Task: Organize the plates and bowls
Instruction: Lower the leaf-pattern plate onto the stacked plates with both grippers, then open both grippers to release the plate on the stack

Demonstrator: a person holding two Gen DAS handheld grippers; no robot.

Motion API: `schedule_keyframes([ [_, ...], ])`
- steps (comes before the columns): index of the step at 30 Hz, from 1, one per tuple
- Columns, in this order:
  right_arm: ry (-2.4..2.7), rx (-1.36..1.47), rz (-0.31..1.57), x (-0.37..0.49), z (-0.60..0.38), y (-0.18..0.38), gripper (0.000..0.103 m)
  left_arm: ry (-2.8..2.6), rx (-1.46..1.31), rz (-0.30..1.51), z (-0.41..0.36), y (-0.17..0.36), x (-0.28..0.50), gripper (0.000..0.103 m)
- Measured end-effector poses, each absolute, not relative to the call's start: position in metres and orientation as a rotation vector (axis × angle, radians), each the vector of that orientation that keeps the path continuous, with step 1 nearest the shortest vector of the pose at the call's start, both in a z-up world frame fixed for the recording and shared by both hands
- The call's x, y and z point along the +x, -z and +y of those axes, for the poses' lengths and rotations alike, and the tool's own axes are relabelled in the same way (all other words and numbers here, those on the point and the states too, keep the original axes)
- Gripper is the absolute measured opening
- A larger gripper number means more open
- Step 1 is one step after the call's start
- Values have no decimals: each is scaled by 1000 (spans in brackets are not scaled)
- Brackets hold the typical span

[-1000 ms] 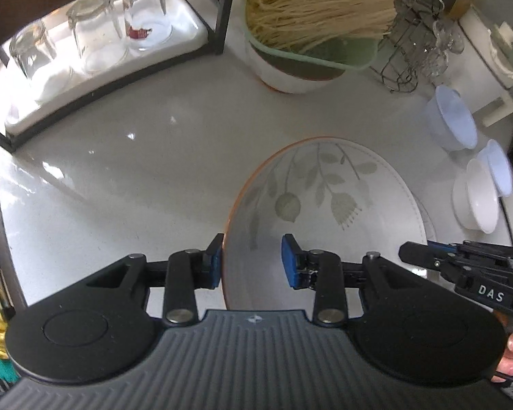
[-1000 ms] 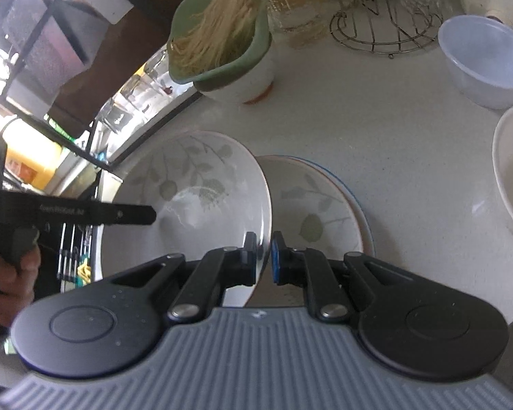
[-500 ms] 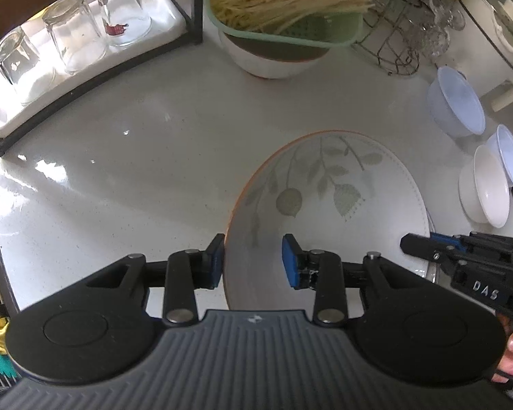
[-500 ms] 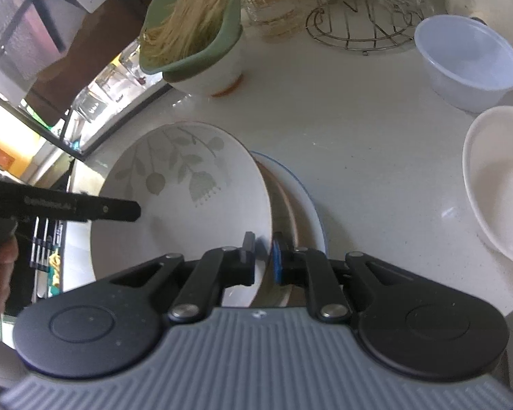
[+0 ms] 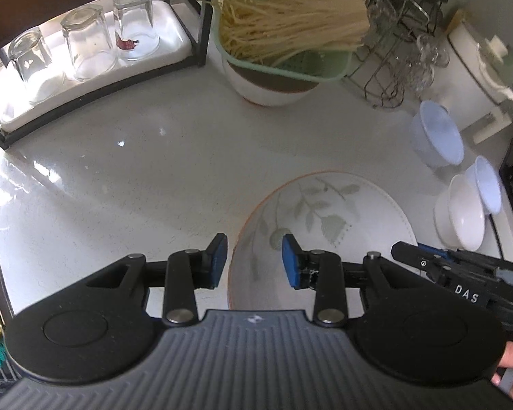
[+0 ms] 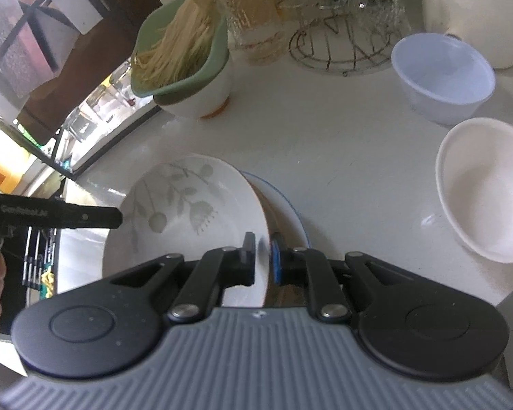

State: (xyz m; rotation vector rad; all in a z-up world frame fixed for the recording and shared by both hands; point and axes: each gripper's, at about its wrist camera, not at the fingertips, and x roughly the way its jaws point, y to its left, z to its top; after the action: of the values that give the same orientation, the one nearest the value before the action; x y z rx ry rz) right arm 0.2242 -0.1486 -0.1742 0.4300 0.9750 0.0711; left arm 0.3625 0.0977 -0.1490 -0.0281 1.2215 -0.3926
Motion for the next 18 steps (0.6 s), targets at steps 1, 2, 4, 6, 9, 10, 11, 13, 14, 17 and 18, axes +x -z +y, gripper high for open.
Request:
schedule_keyframes([
  [1,-64,424,970,223,-148,173,13,393,-33,1220,98,148,362,40],
  [2,-57,417,963,222,-148,171,14,393,-37,1219,99,147,360,40],
  [4,-26,380,953,220,-146,168,14,390,-51,1221,101,147,359,40],
  [6,-19,370,939,220,-146,166,14,395,-64,1218,102,147,357,40],
  [9,-18,364,927,218,-144,162,14,399,-67,1203,103,144,351,40],
  [10,-18,359,925,218,-143,161,14,401,-71,1197,103,143,349,40],
  [11,-21,363,921,217,-143,160,14,403,-74,1192,104,141,348,40],
  [13,-23,365,912,215,-143,155,14,409,-78,1172,104,136,347,40],
  [14,-22,364,901,215,-143,151,14,413,-81,1160,105,132,346,40],
  [17,-22,368,861,212,-145,135,14,422,-101,1121,106,119,342,40],
  [18,-23,373,846,211,-146,128,14,425,-111,1106,107,113,340,40],
])
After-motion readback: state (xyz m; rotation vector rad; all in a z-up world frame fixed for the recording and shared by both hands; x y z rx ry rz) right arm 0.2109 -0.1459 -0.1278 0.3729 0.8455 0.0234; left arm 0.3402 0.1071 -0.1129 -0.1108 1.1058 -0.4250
